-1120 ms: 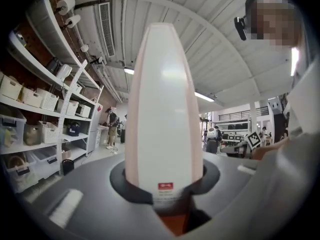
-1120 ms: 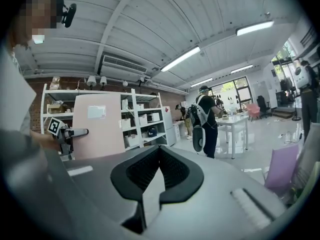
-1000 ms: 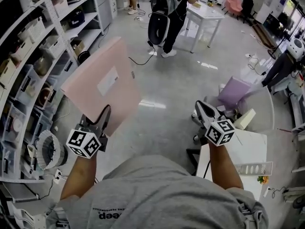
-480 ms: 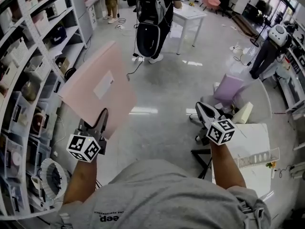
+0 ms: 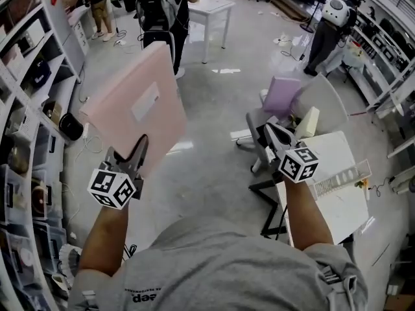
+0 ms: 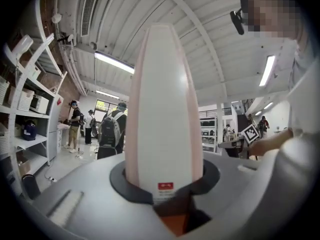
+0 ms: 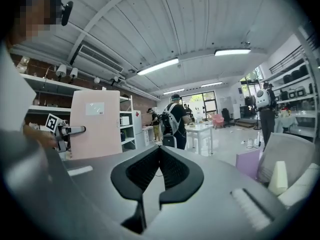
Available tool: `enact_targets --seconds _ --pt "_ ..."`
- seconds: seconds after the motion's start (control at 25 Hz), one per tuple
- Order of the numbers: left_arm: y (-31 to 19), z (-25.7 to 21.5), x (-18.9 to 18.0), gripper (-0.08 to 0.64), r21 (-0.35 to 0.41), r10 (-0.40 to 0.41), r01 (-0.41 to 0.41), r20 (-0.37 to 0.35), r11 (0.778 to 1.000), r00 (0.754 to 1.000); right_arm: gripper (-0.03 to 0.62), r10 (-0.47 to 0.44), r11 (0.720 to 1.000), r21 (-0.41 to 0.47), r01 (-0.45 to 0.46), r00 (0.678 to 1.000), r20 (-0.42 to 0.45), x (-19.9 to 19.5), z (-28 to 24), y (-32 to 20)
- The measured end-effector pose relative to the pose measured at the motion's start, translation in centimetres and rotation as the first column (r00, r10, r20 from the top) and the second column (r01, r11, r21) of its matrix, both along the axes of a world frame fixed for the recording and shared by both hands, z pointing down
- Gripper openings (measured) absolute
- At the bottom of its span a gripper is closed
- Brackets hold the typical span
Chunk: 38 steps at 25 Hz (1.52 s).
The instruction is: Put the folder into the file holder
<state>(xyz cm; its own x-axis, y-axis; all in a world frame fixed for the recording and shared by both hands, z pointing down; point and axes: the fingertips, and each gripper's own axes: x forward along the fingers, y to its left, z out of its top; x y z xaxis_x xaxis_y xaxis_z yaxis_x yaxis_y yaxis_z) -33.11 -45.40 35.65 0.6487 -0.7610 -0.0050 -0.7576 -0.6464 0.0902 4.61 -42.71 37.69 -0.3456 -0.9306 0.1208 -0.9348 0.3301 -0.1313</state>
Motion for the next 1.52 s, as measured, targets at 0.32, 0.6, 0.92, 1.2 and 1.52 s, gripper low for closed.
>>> enact_targets --seconds 0.32,0.6,0.92,1.2,1.52 --pt "0.6 -0.9 20.2 0.186 -0.009 0.268 -0.268 -0.012 0.963 0.963 0.005 0.233 0.972 0.001 -0.233 0.972 -0.004 15.7 0.0 8.7" --pt "4.8 -2.3 38.8 0.186 0.009 0.499 -0.499 -0.005 0.867 0.867 0.005 0.457 0.889 0.005 -0.457 0.889 0.012 29.7 0.2 19.8" --pt "14.1 -3.6 56.7 0.186 0.020 0.709 -0.708 -0.027 0.706 0.705 0.005 0.668 0.744 0.007 -0.668 0.743 0.040 41.1 0.6 35.2" --pt "20.5 -3.3 66.2 0.186 0.014 0.789 -0.789 -0.046 0.614 0.613 0.005 0.753 0.657 -0.008 -0.754 0.656 0.057 46.8 1.7 43.6" --pt "24.1 -2.7 71.6 0.187 0.030 0.821 -0.821 -0.039 0.570 0.569 0.005 0.803 0.595 -0.031 -0.803 0.593 0.068 49.9 3.7 49.3"
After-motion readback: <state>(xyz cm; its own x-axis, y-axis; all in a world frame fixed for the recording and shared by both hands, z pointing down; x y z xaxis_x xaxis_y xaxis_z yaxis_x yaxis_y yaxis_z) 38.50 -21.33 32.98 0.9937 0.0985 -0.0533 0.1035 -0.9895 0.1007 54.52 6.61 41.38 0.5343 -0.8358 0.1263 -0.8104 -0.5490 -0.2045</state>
